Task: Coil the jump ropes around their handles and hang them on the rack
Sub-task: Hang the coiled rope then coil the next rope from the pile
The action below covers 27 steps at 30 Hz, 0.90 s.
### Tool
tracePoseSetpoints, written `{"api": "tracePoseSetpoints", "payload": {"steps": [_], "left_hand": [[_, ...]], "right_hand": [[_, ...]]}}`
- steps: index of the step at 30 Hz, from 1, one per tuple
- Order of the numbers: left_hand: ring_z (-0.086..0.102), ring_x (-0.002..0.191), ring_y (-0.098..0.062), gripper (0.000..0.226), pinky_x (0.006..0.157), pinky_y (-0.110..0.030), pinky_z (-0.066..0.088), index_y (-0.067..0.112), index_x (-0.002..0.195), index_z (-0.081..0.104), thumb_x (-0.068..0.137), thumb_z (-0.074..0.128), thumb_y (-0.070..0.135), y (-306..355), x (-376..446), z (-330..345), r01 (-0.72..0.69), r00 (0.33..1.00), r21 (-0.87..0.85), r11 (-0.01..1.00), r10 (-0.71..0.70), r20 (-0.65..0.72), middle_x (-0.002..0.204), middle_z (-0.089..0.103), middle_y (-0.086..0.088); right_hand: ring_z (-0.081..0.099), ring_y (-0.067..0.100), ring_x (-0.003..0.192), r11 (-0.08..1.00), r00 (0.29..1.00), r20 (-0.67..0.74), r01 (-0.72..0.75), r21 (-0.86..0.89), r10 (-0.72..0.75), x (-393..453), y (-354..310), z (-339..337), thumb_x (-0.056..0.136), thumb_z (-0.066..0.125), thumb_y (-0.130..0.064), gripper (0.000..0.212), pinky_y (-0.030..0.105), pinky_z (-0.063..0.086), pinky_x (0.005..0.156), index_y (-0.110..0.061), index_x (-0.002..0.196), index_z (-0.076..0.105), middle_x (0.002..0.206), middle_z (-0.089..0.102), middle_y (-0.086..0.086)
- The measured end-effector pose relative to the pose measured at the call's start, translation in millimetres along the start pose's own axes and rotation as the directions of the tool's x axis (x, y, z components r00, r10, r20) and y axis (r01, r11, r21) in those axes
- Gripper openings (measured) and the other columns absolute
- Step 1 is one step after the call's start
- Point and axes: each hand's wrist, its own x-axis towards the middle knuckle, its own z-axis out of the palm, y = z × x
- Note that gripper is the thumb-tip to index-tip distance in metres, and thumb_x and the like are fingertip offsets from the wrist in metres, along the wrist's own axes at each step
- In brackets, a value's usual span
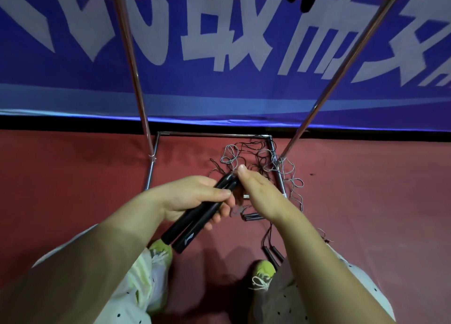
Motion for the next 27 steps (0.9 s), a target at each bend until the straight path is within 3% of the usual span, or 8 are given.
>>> {"api": "tracePoseSetpoints", "payload": {"steps": [3,7,11,14,18,20,24,27], "left_hand": [[0.057,0.054,-0.013,0.017,0.047,-0.025,0.050,0.006,0.087,0.061,0.086,0.062,0.022,-5,5,4,0.048,0.996,-0.126,0.991,-0.037,0.085,0.064,0.059,-0.002],[0.058,0.053,-0.014,0.020,0.046,-0.027,0.052,0.006,0.085,0.067,0.079,0.056,0.022,-3,14,10,0.043,0.989,-0.225,0.973,-0.010,0.148,0.065,0.058,-0.004],[0.059,0.051,-0.016,0.024,0.046,-0.026,0.051,0.007,0.081,0.074,0.077,0.053,0.017,9,15,4,-0.068,0.991,-0.325,0.943,0.102,0.089,0.064,0.060,-0.005],[0.067,0.058,-0.018,0.028,0.050,-0.027,0.055,0.010,0.083,0.078,0.073,0.053,0.013,14,16,-6,-0.166,0.985,-0.397,0.903,0.173,-0.019,0.072,0.069,-0.007],[0.054,0.047,-0.011,0.024,0.043,-0.023,0.048,0.006,0.095,0.067,0.075,0.057,0.010,16,20,-13,-0.233,0.972,-0.500,0.834,0.217,-0.090,0.063,0.058,-0.002],[0.048,0.042,-0.008,0.019,0.040,-0.020,0.044,0.008,0.089,0.068,0.073,0.070,0.018,16,21,-18,-0.254,0.966,-0.528,0.811,0.238,-0.099,0.058,0.052,0.002],[0.047,0.042,-0.005,0.069,0.040,-0.019,0.044,0.014,0.108,0.070,0.045,0.094,0.030,14,19,-39,-0.331,0.938,-0.567,0.754,0.331,-0.107,0.059,0.050,0.005],[0.045,0.042,-0.005,0.077,0.041,-0.018,0.043,0.016,0.132,0.051,0.062,0.081,0.030,15,19,-52,-0.374,0.928,-0.532,0.760,0.304,-0.217,0.060,0.050,0.004]], "right_hand": [[0.037,0.009,0.056,1.000,0.991,-0.137,0.010,0.009,-0.008,6,6,-4,0.089,0.033,-0.062,0.060,0.037,0.032,0.056,-0.010,0.061,0.045,0.057,0.040,-0.003],[0.029,0.014,0.053,0.991,0.931,-0.357,-0.034,0.131,0.079,15,2,-17,0.088,0.025,-0.063,0.055,0.032,0.024,0.055,-0.018,0.061,0.042,0.053,0.033,-0.005],[0.043,0.018,0.062,0.972,0.984,-0.157,-0.046,0.231,0.084,24,13,-16,0.078,0.015,-0.086,0.075,0.039,0.037,0.066,-0.025,0.061,0.057,0.061,0.048,0.001],[0.050,0.020,0.077,0.975,0.988,-0.144,-0.026,0.220,0.059,27,17,-13,0.073,0.017,-0.090,0.080,0.053,0.042,0.086,-0.024,0.075,0.062,0.075,0.056,0.002],[0.053,0.031,0.079,0.972,0.996,-0.088,-0.003,0.233,0.025,29,14,-4,0.073,0.025,-0.091,0.074,0.062,0.044,0.078,-0.029,0.093,0.061,0.091,0.057,0.028],[0.052,0.036,0.076,0.991,1.000,-0.029,-0.002,0.136,0.006,31,12,0,0.075,0.027,-0.089,0.078,0.054,0.043,0.066,-0.024,0.107,0.056,0.099,0.056,0.031],[0.047,-0.001,0.069,0.993,0.998,0.040,0.062,-0.097,-0.058,33,3,6,0.083,0.021,-0.071,0.072,0.028,0.037,0.073,-0.019,0.119,0.054,0.076,0.055,-0.023],[0.055,0.006,0.082,0.930,0.991,0.052,0.133,-0.342,-0.122,33,-16,3,0.093,0.034,-0.051,0.050,0.036,0.045,0.082,-0.017,0.124,0.053,0.090,0.060,-0.016]]}}
